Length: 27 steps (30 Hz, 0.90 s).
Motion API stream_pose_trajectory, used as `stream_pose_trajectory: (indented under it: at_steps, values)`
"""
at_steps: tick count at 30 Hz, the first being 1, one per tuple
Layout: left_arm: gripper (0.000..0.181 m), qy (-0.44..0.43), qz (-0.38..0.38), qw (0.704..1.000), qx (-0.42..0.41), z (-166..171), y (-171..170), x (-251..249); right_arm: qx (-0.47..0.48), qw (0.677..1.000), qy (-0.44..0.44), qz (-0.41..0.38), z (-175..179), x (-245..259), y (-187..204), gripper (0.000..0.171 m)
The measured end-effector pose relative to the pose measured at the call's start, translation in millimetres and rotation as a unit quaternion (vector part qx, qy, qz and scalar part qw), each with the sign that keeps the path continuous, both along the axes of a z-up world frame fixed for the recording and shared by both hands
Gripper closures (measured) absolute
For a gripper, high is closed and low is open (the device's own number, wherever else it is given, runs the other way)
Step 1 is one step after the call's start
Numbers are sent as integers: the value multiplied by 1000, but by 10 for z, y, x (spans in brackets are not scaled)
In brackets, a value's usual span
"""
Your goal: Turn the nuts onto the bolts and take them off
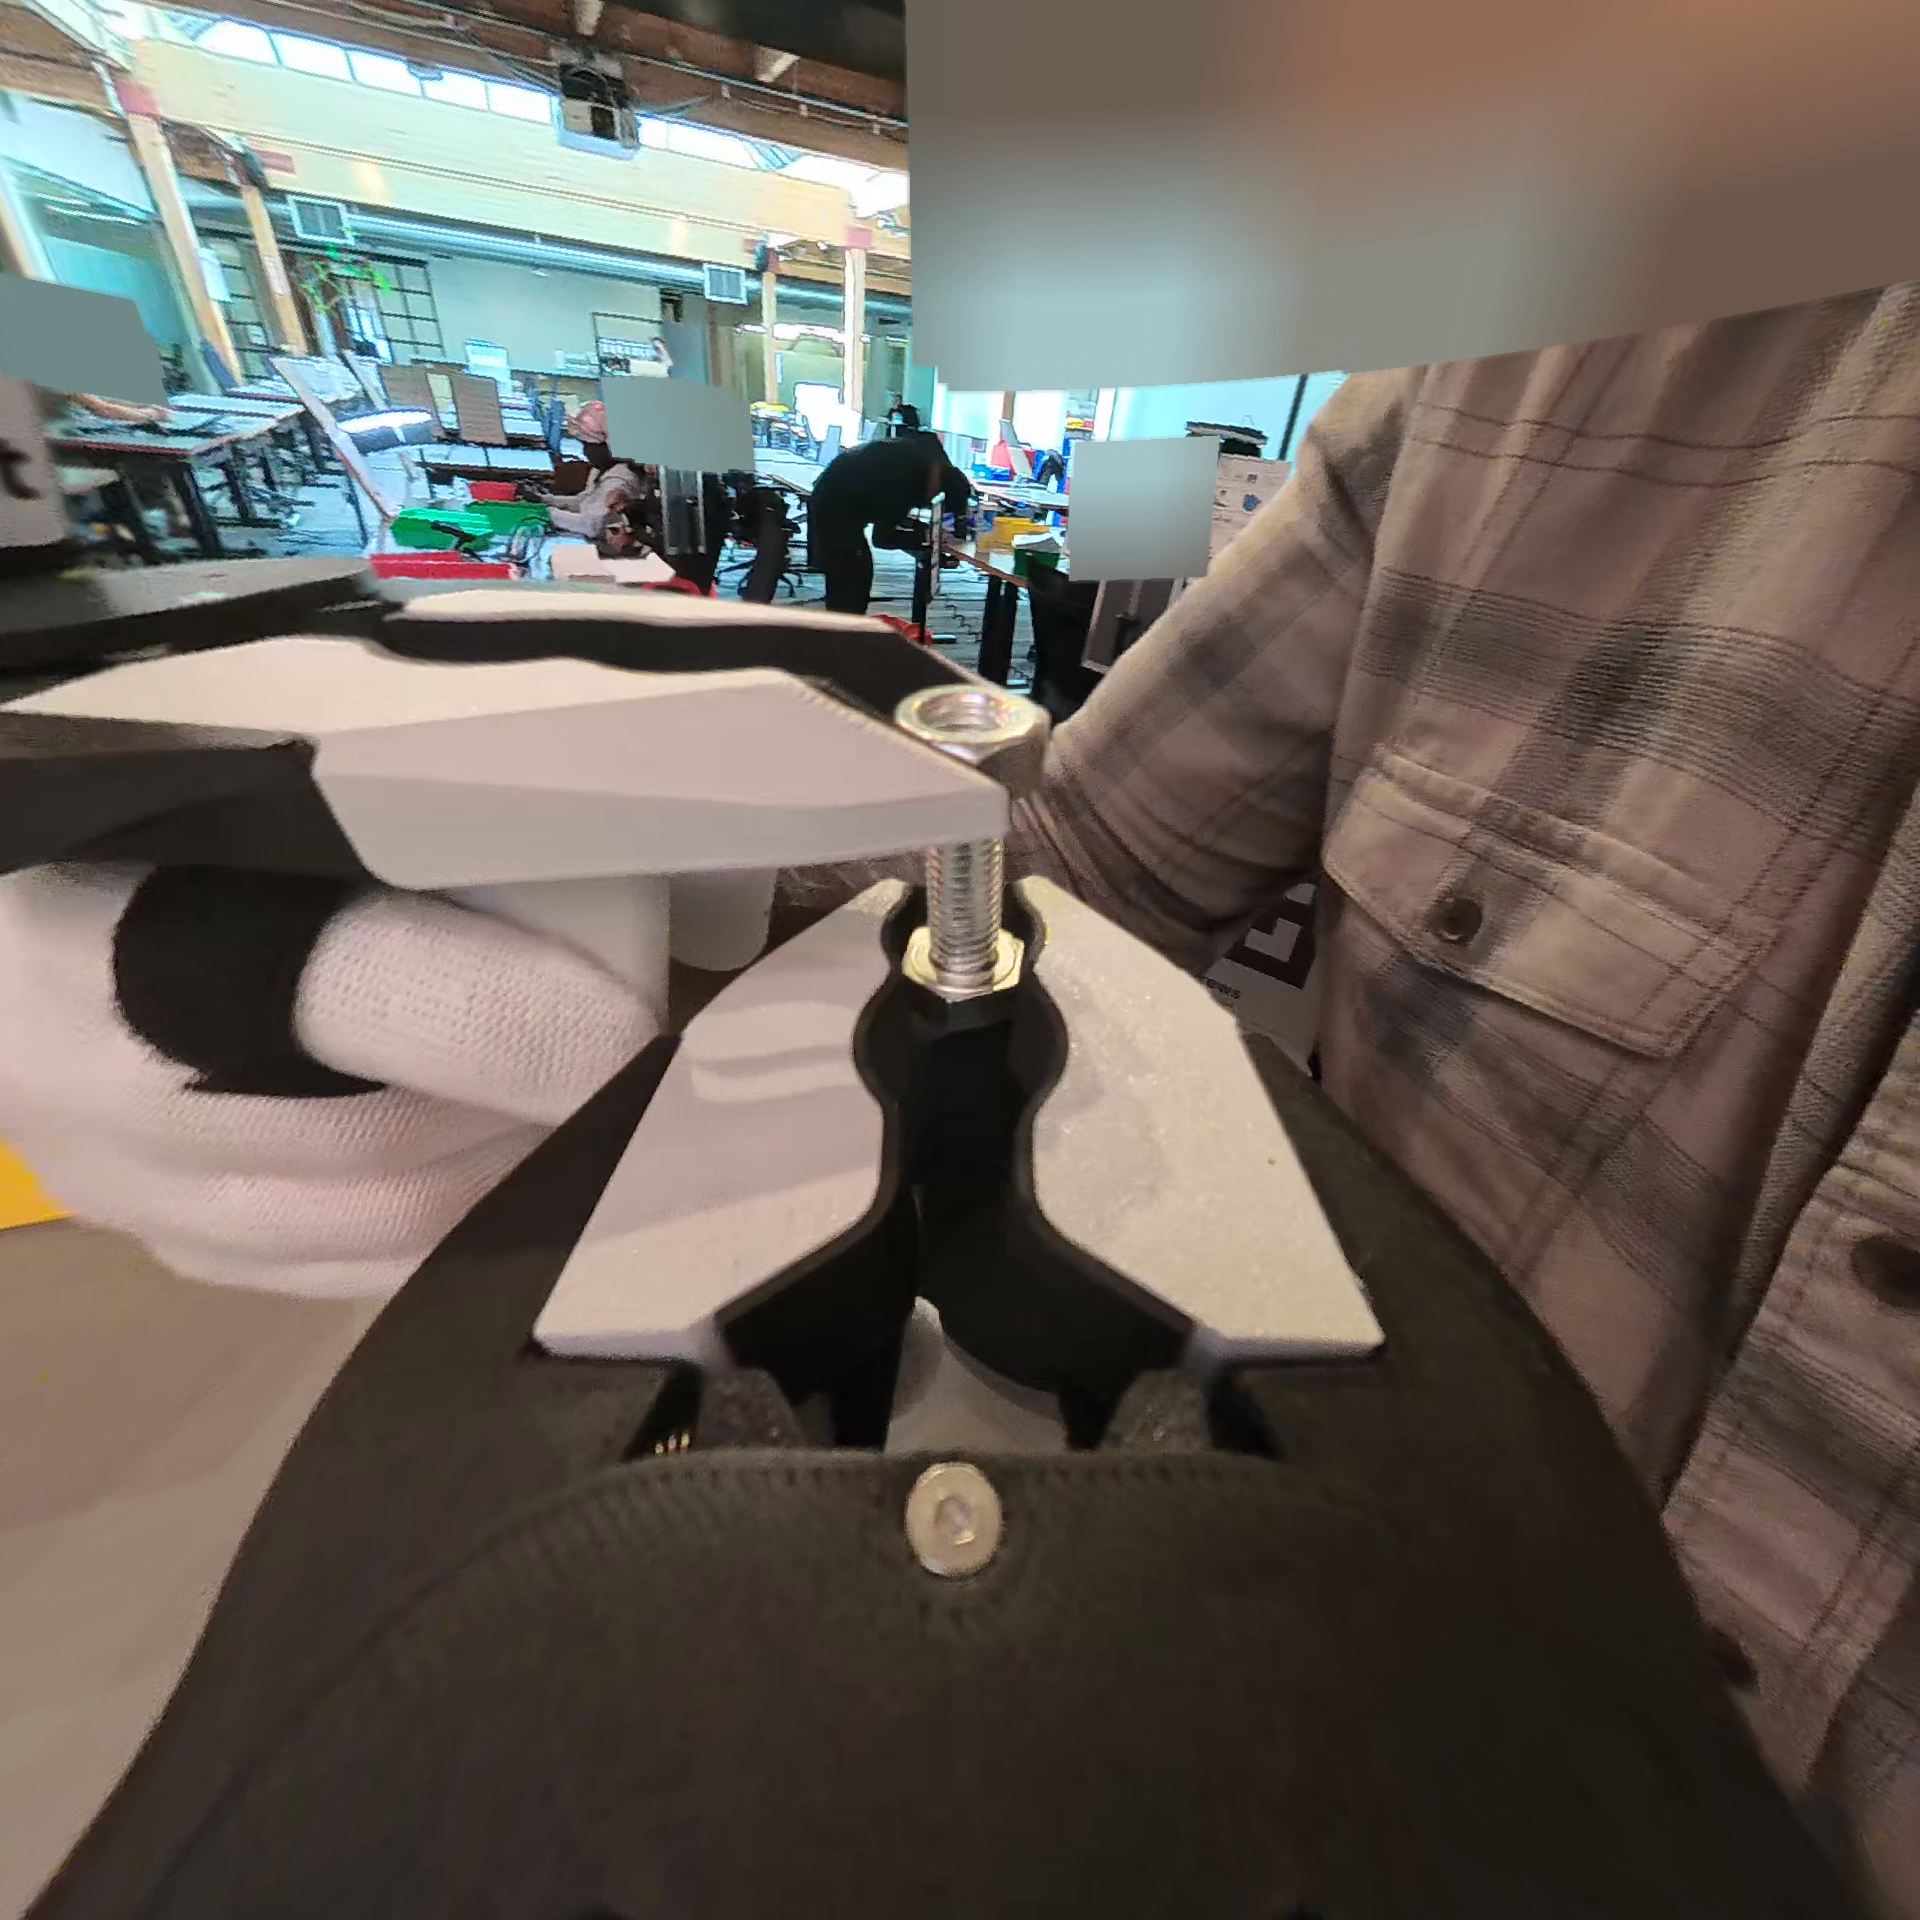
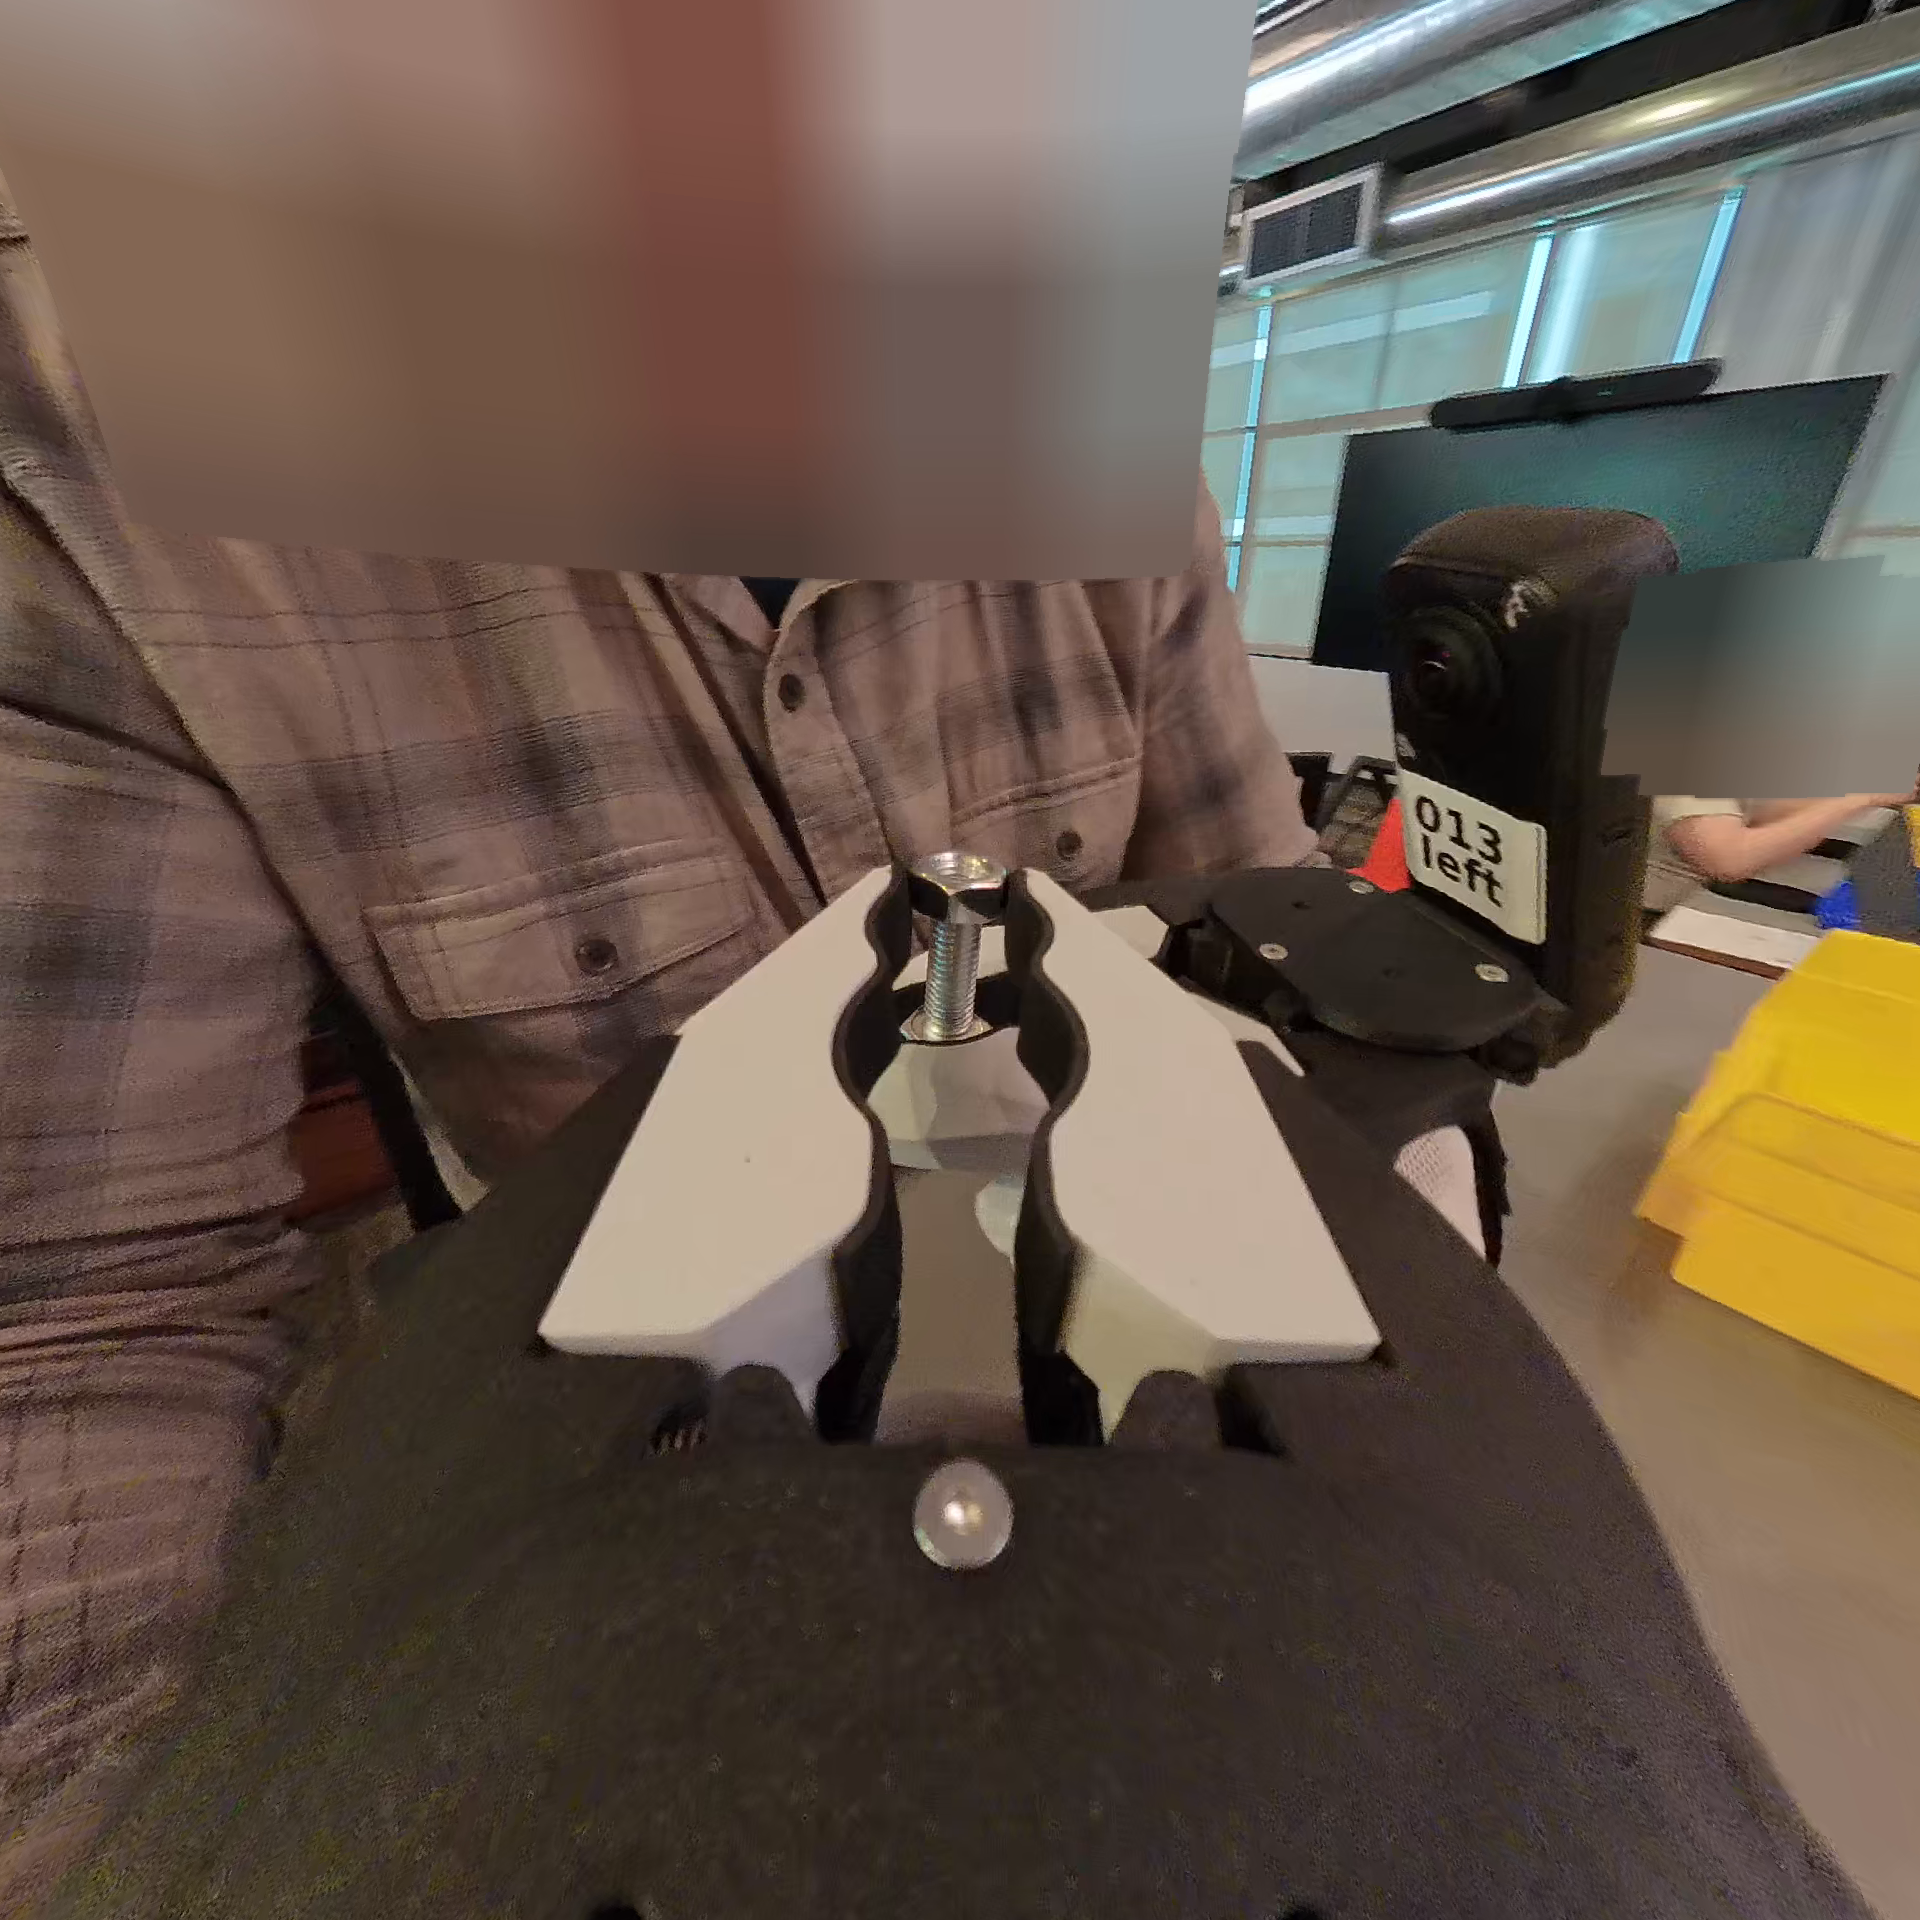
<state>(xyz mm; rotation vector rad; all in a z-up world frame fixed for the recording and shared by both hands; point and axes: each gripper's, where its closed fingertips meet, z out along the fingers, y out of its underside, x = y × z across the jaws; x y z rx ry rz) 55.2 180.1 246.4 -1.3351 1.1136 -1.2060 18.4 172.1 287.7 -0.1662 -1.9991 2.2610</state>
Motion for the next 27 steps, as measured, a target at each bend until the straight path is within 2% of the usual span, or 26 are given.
stream_pose_trajectory:
  at_steps: [6,12,13,15,19,23,25,27]
  values:
    - [166,9,6,1000,3,-43,38,-52,-39,999,7,36,-28,-41,18,155]
    - [167,8,25,1000,7,-21,107,-100,-23,999,20,-12,-5,-83,58,154]
    - [166,13,35,999,9,-30,142,-118,-15,999,21,-29,-9,-112,67,147]
    - [166,14,50,999,7,-36,207,-165,-13,997,29,-72,38,-165,110,132]
    - [166,27,109,994,9,-82,428,-304,12,978,36,-206,105,-335,247,118]
    - [167,34,191,981,-1,-147,717,-477,40,920,32,-389,64,-561,515,118]
    - [167,27,224,974,-14,-171,836,-560,46,893,33,-446,20,-583,575,115]
    - [167,22,260,965,-18,-192,947,-646,51,847,26,-529,-38,-651,734,118]
